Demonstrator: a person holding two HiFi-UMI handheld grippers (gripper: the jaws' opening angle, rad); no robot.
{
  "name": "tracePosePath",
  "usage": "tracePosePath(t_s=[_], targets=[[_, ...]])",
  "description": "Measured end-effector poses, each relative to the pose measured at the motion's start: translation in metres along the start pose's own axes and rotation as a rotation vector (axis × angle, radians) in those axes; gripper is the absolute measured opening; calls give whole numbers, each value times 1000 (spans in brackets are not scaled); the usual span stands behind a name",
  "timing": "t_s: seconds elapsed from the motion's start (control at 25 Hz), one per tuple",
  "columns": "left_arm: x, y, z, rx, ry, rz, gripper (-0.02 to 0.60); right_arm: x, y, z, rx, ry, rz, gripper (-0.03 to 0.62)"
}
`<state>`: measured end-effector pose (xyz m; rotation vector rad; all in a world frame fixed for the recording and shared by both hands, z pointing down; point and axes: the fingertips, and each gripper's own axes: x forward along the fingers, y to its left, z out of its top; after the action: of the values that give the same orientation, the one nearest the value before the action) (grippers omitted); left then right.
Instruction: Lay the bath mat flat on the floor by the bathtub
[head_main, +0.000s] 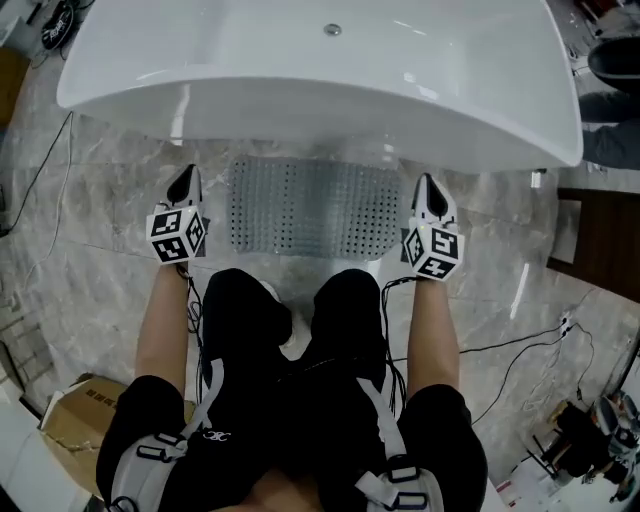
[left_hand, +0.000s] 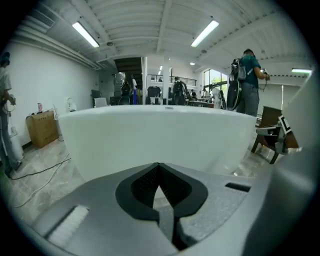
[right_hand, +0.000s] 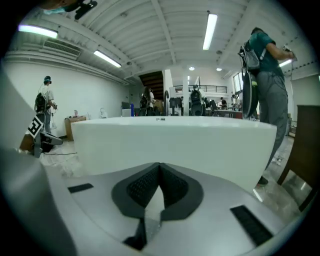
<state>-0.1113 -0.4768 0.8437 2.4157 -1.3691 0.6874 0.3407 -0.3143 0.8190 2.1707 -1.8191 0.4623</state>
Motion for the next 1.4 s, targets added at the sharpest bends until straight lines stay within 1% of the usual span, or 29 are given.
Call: tracePosePath(t_s=[0.12, 0.2, 0.28, 0.4, 0.52, 0.64, 0.76, 0.92, 1.2, 1.4], targets=[[-65, -29, 94, -28, -73, -34, 3, -52, 29, 102, -13, -83, 18, 5], [-108, -42, 161, -7, -137, -47, 3, -86, 48, 170, -16, -148, 28, 5], [-158, -53, 221, 28, -188, -50, 3, -127, 67, 232, -26, -199, 38, 5], [-232, -64, 297, 43, -244, -47, 3, -191, 88, 314, -43, -266, 50, 5], [-284, -66, 369, 50, -309, -24, 3, -233, 93, 390, -62, -345, 46, 5], [-323, -72, 421, 45, -350, -30, 3, -263, 89, 450, -42, -411, 38, 5], [-356, -86, 449, 66, -370, -25, 3, -290, 88, 486, -29, -460, 44, 5], [-383, -103, 476, 61, -439, -24, 3, -312, 82, 518, -42, -534, 40, 5], [-400, -120, 491, 69, -474, -39, 3, -329, 78, 531, -46, -555, 23, 5], [-402, -132, 497, 63, -476, -51, 3, -341, 75, 541, -76, -580, 10, 5]])
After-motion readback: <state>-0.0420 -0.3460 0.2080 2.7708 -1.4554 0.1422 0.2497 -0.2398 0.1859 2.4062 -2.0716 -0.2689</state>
